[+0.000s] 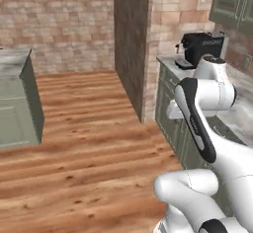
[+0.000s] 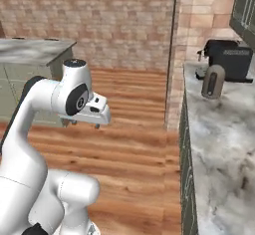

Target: Navigate to the microwave.

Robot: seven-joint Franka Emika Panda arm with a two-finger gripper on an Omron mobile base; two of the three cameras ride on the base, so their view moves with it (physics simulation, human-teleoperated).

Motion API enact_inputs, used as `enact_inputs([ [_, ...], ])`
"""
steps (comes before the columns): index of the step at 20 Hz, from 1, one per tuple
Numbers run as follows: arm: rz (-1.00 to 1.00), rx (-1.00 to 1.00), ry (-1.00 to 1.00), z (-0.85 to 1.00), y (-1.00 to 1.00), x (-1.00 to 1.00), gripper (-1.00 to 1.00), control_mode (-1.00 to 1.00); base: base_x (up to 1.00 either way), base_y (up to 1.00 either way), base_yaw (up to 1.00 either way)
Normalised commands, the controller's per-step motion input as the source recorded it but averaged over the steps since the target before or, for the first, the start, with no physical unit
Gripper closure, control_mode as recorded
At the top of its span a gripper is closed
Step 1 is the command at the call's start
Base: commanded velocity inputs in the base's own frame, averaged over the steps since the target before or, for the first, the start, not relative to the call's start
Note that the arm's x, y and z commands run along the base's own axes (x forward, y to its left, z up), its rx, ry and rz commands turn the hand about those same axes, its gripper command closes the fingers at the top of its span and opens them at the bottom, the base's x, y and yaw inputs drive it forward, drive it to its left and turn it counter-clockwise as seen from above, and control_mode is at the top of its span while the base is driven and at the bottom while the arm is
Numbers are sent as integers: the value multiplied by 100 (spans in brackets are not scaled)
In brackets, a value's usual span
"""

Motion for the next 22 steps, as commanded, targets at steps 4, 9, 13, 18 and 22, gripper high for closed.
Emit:
enact_inputs([
  [4, 0, 0, 0, 0, 0, 0, -100, 100, 19, 31, 82],
  [9, 0, 0, 0, 0, 0, 0, -100, 100, 30, 43, 77],
  [13, 0, 0, 0, 0, 0, 0, -100, 100, 47, 40, 76],
  [18, 0, 0, 0, 0, 0, 0, -100, 100, 57, 32, 74],
  [22, 0, 0, 0, 0, 0, 0, -100, 100, 35, 49, 73],
])
